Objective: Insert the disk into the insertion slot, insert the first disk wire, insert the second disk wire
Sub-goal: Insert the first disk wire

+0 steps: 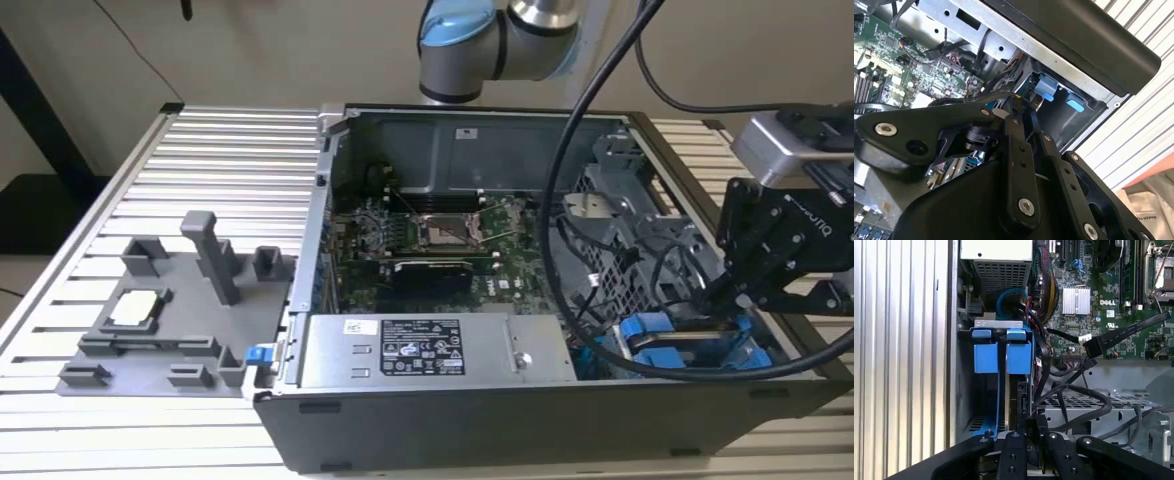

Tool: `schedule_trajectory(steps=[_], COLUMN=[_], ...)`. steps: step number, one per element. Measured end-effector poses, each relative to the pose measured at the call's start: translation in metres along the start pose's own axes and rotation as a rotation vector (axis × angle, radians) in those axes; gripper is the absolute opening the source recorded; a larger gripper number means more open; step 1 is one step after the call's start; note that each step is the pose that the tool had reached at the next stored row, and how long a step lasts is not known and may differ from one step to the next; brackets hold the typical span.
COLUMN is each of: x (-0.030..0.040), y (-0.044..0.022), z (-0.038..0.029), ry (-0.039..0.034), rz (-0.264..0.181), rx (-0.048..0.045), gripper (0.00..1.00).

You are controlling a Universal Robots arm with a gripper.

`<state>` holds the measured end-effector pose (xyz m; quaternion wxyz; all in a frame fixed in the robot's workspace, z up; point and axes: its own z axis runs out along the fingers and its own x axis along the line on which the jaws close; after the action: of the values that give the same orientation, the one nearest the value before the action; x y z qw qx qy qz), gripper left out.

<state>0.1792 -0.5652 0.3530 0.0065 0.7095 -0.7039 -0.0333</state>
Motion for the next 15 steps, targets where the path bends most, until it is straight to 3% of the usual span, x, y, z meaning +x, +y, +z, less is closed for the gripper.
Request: schedule_trajectory(steps=[15], x=[0.0004], y=[0.0008], z=[0.003], ry=[0.0068], rz=[0.001], rx=[0.0024], gripper=[0.19])
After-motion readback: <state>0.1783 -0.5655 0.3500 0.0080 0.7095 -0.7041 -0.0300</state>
